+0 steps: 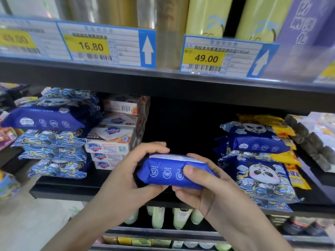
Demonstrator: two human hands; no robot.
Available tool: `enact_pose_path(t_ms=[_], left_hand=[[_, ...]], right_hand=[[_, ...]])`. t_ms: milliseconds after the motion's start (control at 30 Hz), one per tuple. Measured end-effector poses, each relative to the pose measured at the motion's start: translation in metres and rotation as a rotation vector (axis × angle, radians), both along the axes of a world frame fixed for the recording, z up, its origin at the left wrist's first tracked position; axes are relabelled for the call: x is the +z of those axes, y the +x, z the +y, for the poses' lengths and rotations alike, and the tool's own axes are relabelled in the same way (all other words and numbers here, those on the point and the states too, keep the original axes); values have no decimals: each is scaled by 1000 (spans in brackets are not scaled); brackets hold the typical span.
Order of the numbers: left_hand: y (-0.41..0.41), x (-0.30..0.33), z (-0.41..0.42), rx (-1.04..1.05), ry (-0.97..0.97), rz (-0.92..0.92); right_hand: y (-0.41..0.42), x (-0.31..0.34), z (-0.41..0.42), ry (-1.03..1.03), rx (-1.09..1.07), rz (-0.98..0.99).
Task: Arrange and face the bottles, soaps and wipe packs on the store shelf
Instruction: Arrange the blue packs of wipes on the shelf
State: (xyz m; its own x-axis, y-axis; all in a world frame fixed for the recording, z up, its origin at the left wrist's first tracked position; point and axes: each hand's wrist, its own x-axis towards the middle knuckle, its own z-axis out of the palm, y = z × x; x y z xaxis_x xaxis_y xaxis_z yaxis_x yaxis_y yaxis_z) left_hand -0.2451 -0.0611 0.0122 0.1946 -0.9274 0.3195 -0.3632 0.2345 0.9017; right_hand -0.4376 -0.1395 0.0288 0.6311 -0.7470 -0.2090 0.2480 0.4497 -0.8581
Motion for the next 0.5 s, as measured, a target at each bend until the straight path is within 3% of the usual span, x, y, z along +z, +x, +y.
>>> enact_pose_path(t_ms=[200, 400, 433, 500], left_hand=[[8, -13, -10, 63, 67, 106], [10, -16, -24, 211, 357, 831], [9, -10, -28, 176, 436, 858], [5, 7, -32, 89, 569, 722]], right_hand=[[-4, -3, -5, -95, -32, -47], [-12, -5, -10, -296, 5, -61], [-14, -5, -10, -348, 11, -41], [-15, -6, -10, -450, 22, 2]])
